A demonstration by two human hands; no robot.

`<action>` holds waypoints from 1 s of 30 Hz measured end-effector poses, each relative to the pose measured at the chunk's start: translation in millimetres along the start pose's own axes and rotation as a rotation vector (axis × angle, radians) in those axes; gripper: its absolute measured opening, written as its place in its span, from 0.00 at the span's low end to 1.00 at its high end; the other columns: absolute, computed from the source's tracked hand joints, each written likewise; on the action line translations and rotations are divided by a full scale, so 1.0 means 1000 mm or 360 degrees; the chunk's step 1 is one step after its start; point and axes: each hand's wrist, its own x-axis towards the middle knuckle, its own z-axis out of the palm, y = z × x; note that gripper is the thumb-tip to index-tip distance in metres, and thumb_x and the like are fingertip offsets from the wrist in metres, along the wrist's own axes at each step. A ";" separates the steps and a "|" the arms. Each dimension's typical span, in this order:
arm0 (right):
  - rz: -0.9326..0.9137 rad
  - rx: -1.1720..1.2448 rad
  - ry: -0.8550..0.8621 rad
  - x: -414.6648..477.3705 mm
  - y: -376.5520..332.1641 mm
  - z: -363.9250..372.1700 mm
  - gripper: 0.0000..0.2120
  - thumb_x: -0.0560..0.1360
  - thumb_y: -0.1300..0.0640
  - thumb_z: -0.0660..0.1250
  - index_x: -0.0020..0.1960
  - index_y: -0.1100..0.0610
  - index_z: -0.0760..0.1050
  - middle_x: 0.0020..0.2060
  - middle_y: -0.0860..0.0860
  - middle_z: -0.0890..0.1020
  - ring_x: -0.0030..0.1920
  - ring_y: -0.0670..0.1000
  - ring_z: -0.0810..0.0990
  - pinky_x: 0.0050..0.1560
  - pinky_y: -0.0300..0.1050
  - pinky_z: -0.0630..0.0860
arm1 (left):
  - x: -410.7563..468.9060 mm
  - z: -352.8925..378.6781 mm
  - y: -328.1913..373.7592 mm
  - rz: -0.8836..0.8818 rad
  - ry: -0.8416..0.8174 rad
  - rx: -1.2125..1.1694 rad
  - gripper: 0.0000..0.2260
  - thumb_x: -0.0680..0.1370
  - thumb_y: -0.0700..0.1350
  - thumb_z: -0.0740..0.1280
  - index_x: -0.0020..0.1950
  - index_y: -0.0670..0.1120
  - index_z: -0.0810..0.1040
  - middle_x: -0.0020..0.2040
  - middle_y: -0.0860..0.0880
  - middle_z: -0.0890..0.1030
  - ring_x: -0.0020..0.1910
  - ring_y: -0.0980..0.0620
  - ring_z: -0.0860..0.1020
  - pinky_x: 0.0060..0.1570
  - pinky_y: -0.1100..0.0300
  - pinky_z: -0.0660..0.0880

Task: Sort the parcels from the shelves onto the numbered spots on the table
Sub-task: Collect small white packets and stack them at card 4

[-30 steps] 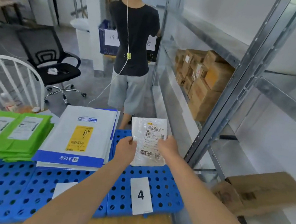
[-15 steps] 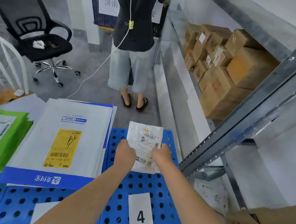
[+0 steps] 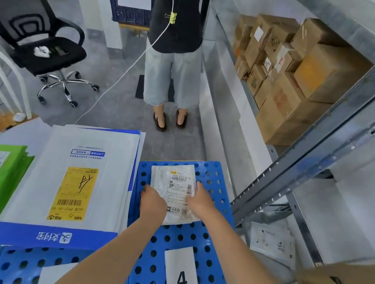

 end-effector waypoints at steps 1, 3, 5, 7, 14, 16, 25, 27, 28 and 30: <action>0.0008 0.0034 0.0039 -0.005 -0.001 -0.002 0.28 0.80 0.62 0.59 0.77 0.57 0.54 0.75 0.53 0.62 0.71 0.53 0.67 0.61 0.43 0.71 | 0.000 -0.002 0.001 0.0009 -0.0005 0.0049 0.20 0.77 0.35 0.61 0.67 0.33 0.63 0.63 0.35 0.70 0.60 0.37 0.72 0.59 0.51 0.73; 0.0003 0.0073 0.0155 -0.016 -0.003 -0.010 0.32 0.81 0.62 0.57 0.79 0.55 0.44 0.78 0.52 0.52 0.76 0.54 0.57 0.67 0.45 0.66 | -0.003 -0.009 0.009 0.0059 0.0007 0.0152 0.23 0.77 0.38 0.63 0.69 0.34 0.61 0.65 0.36 0.67 0.63 0.39 0.70 0.62 0.52 0.71; -0.0072 0.0023 0.0230 -0.029 -0.006 -0.021 0.31 0.81 0.62 0.56 0.79 0.55 0.45 0.78 0.52 0.52 0.77 0.53 0.55 0.72 0.47 0.60 | -0.011 -0.020 0.024 0.0217 0.0031 0.0224 0.23 0.78 0.39 0.62 0.71 0.36 0.60 0.67 0.38 0.65 0.66 0.41 0.67 0.64 0.53 0.68; -0.0183 -0.0077 0.0280 -0.046 -0.012 -0.034 0.30 0.81 0.60 0.56 0.79 0.55 0.48 0.77 0.53 0.55 0.76 0.54 0.58 0.74 0.50 0.60 | -0.025 -0.033 0.042 0.0507 0.0092 0.0330 0.20 0.79 0.39 0.61 0.70 0.38 0.62 0.67 0.40 0.67 0.65 0.43 0.67 0.65 0.53 0.68; -0.0597 -0.0477 0.0615 -0.142 -0.055 -0.090 0.23 0.81 0.54 0.58 0.73 0.61 0.59 0.70 0.57 0.67 0.67 0.58 0.69 0.65 0.52 0.68 | -0.110 -0.091 0.080 0.1488 0.0474 0.0874 0.21 0.82 0.46 0.56 0.73 0.40 0.63 0.70 0.44 0.68 0.70 0.46 0.64 0.73 0.52 0.56; -0.0704 -0.0559 0.0756 -0.178 -0.061 -0.105 0.22 0.81 0.53 0.57 0.72 0.61 0.61 0.68 0.57 0.68 0.65 0.59 0.70 0.62 0.51 0.69 | -0.138 -0.106 0.088 0.1604 0.0569 0.0871 0.21 0.81 0.49 0.57 0.71 0.40 0.65 0.68 0.44 0.70 0.69 0.46 0.65 0.72 0.51 0.58; -0.0782 -0.0719 0.1162 -0.335 -0.012 -0.145 0.19 0.80 0.53 0.57 0.68 0.60 0.65 0.64 0.56 0.72 0.64 0.58 0.71 0.59 0.51 0.68 | -0.284 -0.107 0.101 0.2033 0.0701 0.0970 0.25 0.81 0.50 0.57 0.74 0.38 0.60 0.73 0.42 0.65 0.74 0.46 0.60 0.75 0.52 0.52; -0.0690 -0.0735 0.1230 -0.373 0.008 -0.153 0.25 0.81 0.52 0.57 0.74 0.62 0.60 0.71 0.57 0.67 0.70 0.58 0.66 0.68 0.52 0.63 | -0.321 -0.100 0.102 0.2217 0.0694 0.0980 0.25 0.81 0.50 0.57 0.74 0.38 0.61 0.72 0.42 0.65 0.73 0.46 0.61 0.75 0.52 0.52; -0.0647 -0.0737 0.1275 -0.392 0.019 -0.156 0.26 0.81 0.52 0.57 0.74 0.62 0.59 0.71 0.57 0.66 0.70 0.58 0.66 0.69 0.52 0.63 | -0.340 -0.097 0.103 0.2287 0.0669 0.0981 0.25 0.81 0.50 0.57 0.74 0.37 0.60 0.73 0.42 0.65 0.74 0.46 0.60 0.75 0.52 0.51; -0.0539 -0.0717 0.1403 -0.434 0.040 -0.159 0.24 0.81 0.52 0.57 0.73 0.61 0.62 0.69 0.57 0.68 0.68 0.58 0.69 0.67 0.52 0.65 | -0.377 -0.089 0.103 0.2408 0.0616 0.0935 0.26 0.82 0.50 0.56 0.75 0.37 0.58 0.74 0.41 0.63 0.75 0.45 0.58 0.76 0.51 0.51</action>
